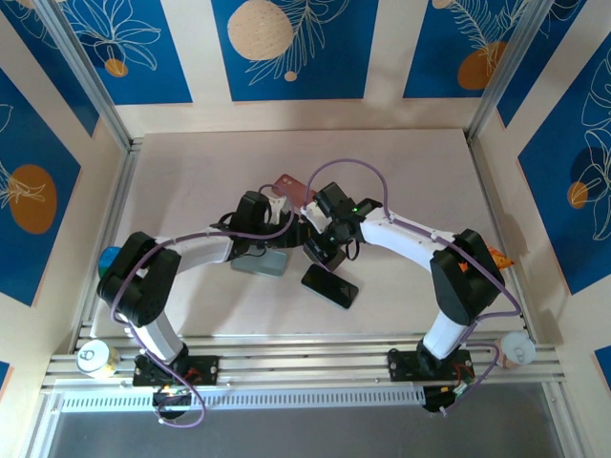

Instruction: Put the phone into the phone case

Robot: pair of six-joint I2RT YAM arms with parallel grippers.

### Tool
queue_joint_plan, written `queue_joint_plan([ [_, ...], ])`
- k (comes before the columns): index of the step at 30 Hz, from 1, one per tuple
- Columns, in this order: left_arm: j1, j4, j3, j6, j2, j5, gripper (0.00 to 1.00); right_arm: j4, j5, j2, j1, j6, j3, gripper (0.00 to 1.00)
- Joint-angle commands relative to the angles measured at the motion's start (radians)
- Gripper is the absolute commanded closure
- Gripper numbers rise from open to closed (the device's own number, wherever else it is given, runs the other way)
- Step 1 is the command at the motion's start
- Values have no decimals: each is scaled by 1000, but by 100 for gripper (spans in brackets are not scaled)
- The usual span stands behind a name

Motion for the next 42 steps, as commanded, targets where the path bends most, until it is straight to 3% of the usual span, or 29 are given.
queue_joint_plan([
  [1, -15, 48, 4, -18, 15, 36, 38, 22, -44, -46, 2, 17, 9, 36],
  [20, -29, 103, -12, -27, 33, 74, 51, 24, -46, -54, -7, 24, 15, 37],
  [30, -30, 103, -8, -25, 38, 84, 69, 30, -60, -74, -17, 28, 5, 37],
  [36, -33, 117, -10, -21, 39, 96, 100, 37, -75, -79, -22, 32, -5, 38],
  [39, -35, 131, -21, -26, 25, 86, 100, 43, -79, -79, -25, 38, -14, 37],
  [42, -35, 150, -38, -35, -3, 64, 100, 60, -107, -97, -39, 62, -37, 24],
])
